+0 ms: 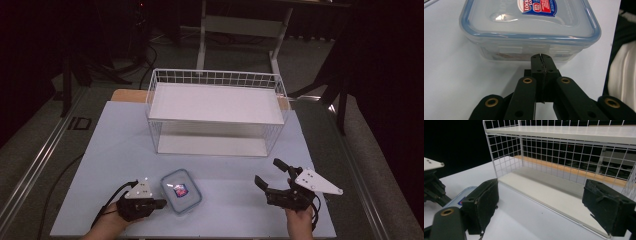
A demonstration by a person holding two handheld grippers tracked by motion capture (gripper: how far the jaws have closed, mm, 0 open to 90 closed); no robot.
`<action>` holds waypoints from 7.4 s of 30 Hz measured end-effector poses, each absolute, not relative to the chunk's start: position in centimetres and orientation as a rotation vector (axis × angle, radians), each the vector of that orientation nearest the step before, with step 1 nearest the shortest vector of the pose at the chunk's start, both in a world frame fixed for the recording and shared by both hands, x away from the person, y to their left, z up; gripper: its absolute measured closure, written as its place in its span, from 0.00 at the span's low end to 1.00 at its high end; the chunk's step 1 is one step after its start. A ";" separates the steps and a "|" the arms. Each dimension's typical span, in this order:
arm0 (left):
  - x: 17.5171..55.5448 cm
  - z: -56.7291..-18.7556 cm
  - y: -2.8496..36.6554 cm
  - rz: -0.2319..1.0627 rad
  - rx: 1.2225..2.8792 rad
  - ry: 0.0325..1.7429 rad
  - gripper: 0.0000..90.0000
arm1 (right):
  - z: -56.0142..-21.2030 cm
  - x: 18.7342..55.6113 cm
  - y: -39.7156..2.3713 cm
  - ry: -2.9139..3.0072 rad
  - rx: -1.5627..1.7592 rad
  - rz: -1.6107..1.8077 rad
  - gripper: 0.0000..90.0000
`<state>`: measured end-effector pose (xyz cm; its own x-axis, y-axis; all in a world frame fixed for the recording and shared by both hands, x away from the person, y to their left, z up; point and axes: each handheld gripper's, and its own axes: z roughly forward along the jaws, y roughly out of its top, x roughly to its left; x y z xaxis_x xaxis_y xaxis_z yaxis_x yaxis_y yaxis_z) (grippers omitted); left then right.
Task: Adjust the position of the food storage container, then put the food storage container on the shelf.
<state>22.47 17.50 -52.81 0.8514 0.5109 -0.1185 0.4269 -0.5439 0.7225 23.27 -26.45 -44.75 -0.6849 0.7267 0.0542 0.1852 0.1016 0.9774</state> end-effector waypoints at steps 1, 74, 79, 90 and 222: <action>22.6 -52.8 17.2 0.139 2.221 0.679 1.00 | -44.8 23.3 -26.5 1.939 0.890 1.615 0.15; 26.3 -52.3 9.2 0.097 2.192 0.642 1.00 | -45.3 23.3 -26.4 2.008 0.869 1.592 0.16; 26.5 -52.4 9.6 0.116 2.191 0.681 1.00 | -45.3 23.3 -26.4 2.006 0.867 1.596 0.16; 27.0 -52.7 8.2 0.087 2.194 0.685 1.00 | -45.3 23.3 -26.4 2.013 0.873 1.595 0.16; 28.1 -51.3 2.5 -0.246 1.917 1.201 0.52 | -50.2 28.7 -24.6 2.405 1.934 1.227 0.38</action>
